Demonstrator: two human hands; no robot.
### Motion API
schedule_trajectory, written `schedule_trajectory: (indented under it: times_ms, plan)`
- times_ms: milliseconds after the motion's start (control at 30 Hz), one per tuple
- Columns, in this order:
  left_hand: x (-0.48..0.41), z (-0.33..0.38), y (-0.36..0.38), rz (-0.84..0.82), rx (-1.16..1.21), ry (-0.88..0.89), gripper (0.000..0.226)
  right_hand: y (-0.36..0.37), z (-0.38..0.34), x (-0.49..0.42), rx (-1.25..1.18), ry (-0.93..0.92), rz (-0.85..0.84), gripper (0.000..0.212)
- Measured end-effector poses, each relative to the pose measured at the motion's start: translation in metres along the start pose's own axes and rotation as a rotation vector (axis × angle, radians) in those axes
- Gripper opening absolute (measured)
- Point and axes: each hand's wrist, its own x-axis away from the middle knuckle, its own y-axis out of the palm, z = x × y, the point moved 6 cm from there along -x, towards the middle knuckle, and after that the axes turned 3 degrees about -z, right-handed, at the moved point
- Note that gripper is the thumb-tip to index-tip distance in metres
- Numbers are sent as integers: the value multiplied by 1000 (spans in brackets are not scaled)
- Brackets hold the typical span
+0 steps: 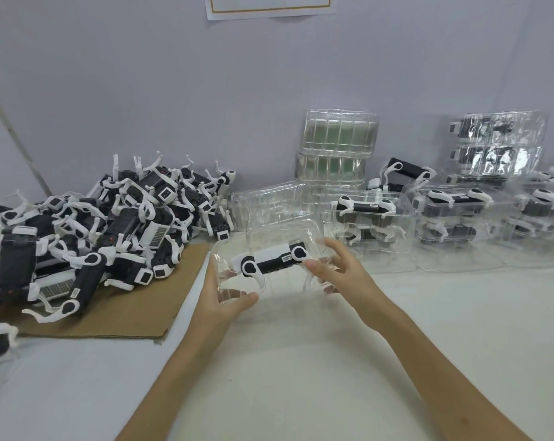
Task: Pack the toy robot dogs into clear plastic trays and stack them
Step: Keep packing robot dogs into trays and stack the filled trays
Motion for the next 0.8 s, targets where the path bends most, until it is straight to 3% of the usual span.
schedule_trajectory:
  times_ms: [133, 300, 467, 700, 800]
  plan:
    - [-2, -3, -5, 69, -17, 20, 102, 4, -2, 0, 6, 12, -25, 62]
    - [-3, -7, -7, 90, -1, 2, 112, 3, 0, -1, -13, 41, 7, 76]
    - [0, 4, -4, 21, 109, 30, 107, 5, -1, 1, -67, 28, -14, 60]
    - [1, 7, -4, 101, 101, 80, 100, 3, -8, 3, -133, -64, 24, 70]
    - [2, 9, -5, 143, 52, 86, 105, 2, -13, 6, -104, -129, 119, 74]
